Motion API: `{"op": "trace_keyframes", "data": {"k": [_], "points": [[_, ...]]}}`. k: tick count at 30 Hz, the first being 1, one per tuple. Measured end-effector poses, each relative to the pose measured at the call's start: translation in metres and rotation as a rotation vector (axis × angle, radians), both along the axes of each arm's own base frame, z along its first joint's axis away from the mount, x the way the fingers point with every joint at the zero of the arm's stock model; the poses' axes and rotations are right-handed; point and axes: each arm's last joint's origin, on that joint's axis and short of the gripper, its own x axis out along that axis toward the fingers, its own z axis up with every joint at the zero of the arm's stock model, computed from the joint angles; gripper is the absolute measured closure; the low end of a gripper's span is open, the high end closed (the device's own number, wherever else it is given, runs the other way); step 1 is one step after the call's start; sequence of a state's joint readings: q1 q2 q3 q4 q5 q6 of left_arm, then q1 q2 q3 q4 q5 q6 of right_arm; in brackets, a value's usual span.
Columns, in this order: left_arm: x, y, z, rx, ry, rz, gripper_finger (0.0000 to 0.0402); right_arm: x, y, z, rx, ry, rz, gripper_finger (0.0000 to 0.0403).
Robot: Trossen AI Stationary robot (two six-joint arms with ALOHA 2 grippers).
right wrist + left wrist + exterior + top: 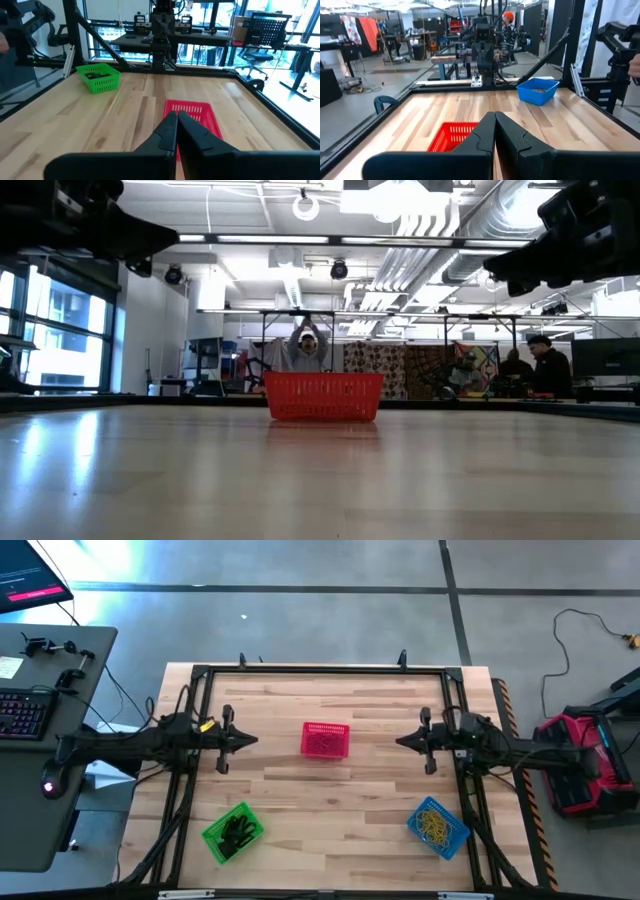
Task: Sort rubber bands into baskets
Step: Return to Home Position
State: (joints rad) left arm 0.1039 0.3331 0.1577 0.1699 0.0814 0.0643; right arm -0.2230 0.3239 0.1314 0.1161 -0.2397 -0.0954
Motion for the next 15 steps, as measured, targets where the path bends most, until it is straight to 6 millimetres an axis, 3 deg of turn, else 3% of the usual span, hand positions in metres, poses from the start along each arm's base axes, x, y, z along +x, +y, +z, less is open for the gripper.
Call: {"op": "trace_keyframes", "data": {"k": [7, 10, 15], "points": [[-0.014, -0.004, 0.003, 0.024, -0.054, -0.020, 0.0401, -0.007, 0.001, -0.007, 0.004, -0.074, -0.006, 0.0403], [-0.017, -0.005, -0.007, 0.028, -0.102, -0.026, 0.0401, -0.008, 0.002, -0.021, 0.034, -0.097, -0.011, 0.0403], [-0.020, -0.005, -0.028, 0.009, -0.113, -0.020, 0.0401, -0.010, 0.000, -0.020, 0.054, -0.118, -0.068, 0.0403]]}}
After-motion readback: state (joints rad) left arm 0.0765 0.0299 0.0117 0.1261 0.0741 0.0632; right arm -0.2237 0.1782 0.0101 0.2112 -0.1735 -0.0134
